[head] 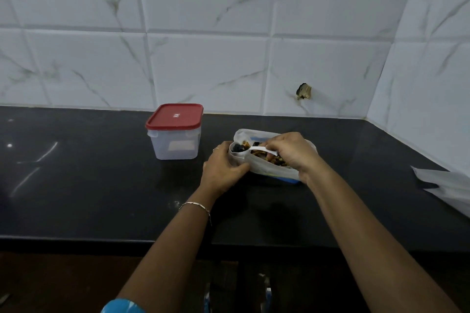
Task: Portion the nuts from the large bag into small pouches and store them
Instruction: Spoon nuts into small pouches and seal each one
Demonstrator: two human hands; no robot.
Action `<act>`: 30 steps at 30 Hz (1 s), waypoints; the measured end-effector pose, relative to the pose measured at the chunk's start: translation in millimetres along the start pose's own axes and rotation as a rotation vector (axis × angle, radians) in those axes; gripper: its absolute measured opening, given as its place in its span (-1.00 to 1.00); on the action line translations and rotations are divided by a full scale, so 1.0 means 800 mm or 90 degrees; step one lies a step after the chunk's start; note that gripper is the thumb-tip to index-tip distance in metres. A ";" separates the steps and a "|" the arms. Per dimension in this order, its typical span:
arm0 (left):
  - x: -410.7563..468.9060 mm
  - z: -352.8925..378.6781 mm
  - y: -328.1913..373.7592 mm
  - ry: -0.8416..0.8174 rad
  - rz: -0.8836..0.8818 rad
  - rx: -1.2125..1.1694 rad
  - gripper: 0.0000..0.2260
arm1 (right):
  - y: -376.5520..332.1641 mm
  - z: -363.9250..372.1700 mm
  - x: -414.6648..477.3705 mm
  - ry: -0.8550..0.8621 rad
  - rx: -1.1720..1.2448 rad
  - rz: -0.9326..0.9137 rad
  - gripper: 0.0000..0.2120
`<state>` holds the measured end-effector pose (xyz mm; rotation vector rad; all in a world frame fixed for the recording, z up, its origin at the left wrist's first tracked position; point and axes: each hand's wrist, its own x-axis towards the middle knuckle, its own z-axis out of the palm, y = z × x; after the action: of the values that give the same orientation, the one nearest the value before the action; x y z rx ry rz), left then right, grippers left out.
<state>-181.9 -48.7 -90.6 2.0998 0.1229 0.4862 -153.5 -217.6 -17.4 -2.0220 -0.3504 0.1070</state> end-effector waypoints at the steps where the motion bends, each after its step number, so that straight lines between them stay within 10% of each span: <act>1: 0.000 0.000 -0.001 0.001 0.000 0.001 -0.49 | 0.000 0.002 0.002 0.008 -0.031 -0.011 -0.79; 11: 0.001 0.001 -0.002 0.029 0.003 -0.016 -0.53 | -0.011 0.021 -0.016 0.214 -0.551 -0.331 -0.83; 30: -0.004 -0.001 0.005 0.043 0.025 -0.087 -0.60 | 0.018 0.031 -0.031 0.403 -0.638 -0.600 -0.76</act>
<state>-185.9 -50.8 -88.1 1.9555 0.0860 0.5736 -179.9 -210.0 -43.5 -2.4240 -1.0270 -1.5093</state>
